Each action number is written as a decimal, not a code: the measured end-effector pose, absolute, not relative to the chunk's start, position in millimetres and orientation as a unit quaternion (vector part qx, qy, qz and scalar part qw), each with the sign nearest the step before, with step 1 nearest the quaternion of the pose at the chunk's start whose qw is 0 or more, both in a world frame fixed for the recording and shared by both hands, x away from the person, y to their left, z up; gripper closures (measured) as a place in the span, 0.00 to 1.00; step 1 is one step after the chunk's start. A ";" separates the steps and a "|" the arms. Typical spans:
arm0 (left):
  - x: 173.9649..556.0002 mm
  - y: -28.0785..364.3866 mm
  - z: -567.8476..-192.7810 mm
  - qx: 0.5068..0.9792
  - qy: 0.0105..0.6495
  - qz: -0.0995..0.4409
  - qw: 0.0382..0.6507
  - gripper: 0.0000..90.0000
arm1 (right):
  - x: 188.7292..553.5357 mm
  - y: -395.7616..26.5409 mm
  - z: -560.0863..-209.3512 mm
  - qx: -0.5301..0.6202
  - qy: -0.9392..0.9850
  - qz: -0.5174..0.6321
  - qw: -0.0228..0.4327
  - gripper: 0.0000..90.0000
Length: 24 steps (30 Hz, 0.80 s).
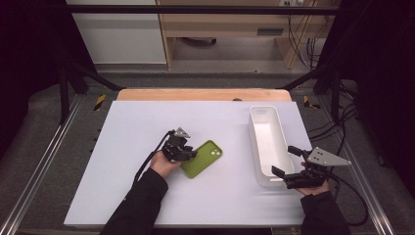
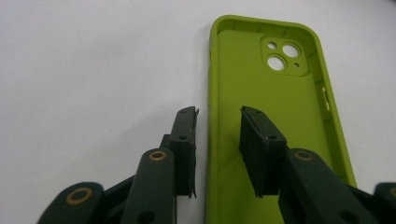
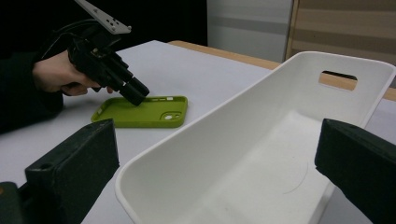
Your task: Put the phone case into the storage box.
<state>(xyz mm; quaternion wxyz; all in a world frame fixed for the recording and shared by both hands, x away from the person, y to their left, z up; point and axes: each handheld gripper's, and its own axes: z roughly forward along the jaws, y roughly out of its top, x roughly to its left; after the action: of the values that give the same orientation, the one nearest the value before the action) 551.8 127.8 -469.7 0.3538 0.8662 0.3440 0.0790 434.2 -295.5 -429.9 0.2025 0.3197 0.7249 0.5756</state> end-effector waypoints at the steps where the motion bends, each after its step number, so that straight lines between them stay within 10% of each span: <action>1: 551.6 127.5 -469.9 0.866 0.346 0.078 0.353 0.78 | 434.3 -295.5 -430.0 0.319 0.726 0.574 0.205 0.00; 24: 552.3 127.9 -468.6 0.863 0.357 0.081 0.349 0.93 | 434.2 -295.5 -429.9 0.320 0.725 0.575 0.203 0.00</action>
<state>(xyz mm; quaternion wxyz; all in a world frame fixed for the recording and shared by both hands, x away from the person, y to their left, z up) 552.3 127.9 -468.6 0.3488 0.8629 0.3567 0.0805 434.2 -295.5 -429.9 0.2030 0.3204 0.7252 0.5746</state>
